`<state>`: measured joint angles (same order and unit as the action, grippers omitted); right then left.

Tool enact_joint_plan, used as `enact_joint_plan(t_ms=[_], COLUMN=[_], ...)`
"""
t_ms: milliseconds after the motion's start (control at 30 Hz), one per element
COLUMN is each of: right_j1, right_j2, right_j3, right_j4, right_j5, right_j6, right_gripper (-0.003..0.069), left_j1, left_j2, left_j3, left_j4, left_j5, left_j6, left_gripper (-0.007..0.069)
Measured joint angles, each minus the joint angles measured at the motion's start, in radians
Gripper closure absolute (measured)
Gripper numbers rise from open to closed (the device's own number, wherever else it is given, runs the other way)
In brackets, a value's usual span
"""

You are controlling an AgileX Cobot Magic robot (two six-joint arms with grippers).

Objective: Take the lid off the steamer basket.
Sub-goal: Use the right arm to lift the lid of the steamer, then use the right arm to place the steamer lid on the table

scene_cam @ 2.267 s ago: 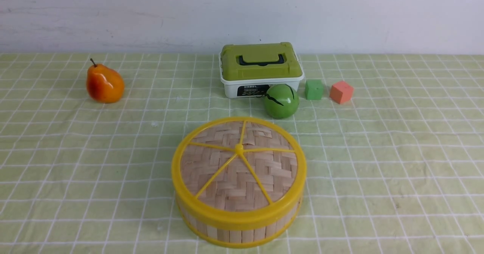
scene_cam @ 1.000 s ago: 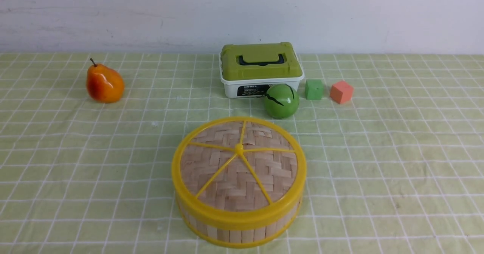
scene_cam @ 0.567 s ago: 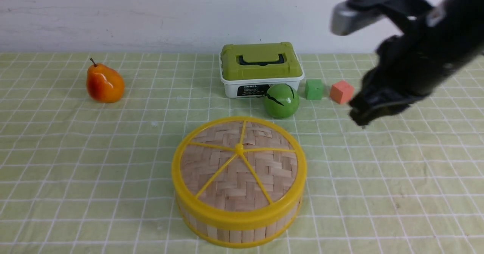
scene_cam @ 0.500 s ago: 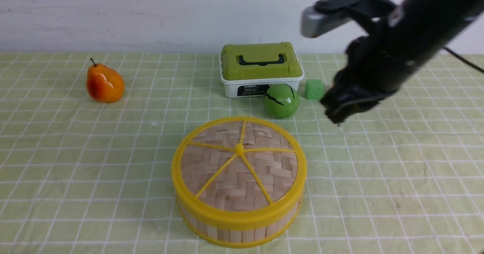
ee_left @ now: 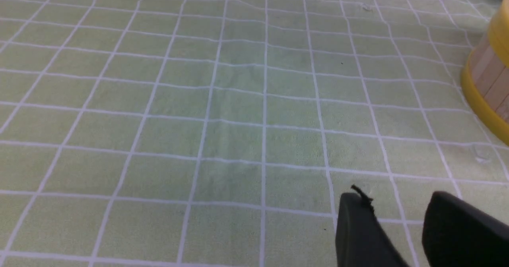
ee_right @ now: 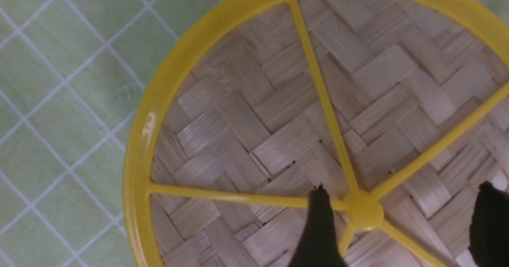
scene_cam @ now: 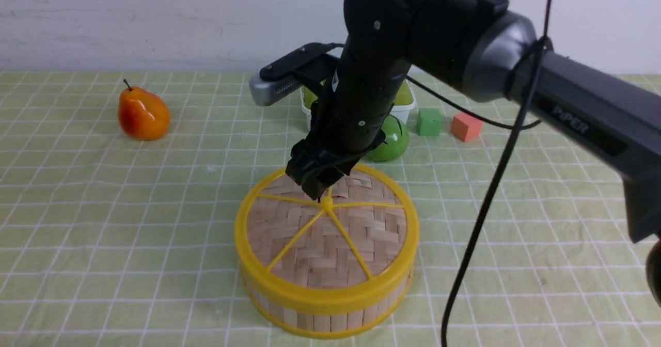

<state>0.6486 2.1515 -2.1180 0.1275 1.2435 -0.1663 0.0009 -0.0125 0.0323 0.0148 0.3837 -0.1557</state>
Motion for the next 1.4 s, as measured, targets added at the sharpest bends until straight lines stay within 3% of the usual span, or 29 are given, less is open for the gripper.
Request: enact_joint_plan(t_ms=[167,333,600,1000,1200,1400], right_j1=[0.0,0.0,0.0,-0.026,-0.191,-0.39], right_j2=[0.034,0.053,0.055,-0.13,-0.385,-0.524], right_j3=[0.0,-0.001,-0.002,0.0,0.138,0.522], right_j4=[-0.008,-0.004,0.015,-0.031,-0.042,-0.052], right_j5=[0.0,0.0,0.003,0.004,0.004,-0.026], right_j6=[0.001,0.001,0.001,0.001,0.005,0.017], right_gripper=[0.0216,0.0303,0.058,0.0578,0.0578,0.0578], left_j1=[0.0,0.0,0.0,0.0,0.0,0.0], left_j2=[0.0,0.0,0.0,0.0,0.0,0.0], left_j3=[0.0,0.0,0.0,0.0,0.0,0.0], left_j4=[0.0,0.0,0.0,0.0,0.0,0.0], left_j5=[0.0,0.0,0.0,0.0,0.0,0.0], left_j6=[0.0,0.0,0.0,0.0,0.0,0.0], left_gripper=[0.0386,0.0386,0.0386,0.0386,0.0386,0.0386])
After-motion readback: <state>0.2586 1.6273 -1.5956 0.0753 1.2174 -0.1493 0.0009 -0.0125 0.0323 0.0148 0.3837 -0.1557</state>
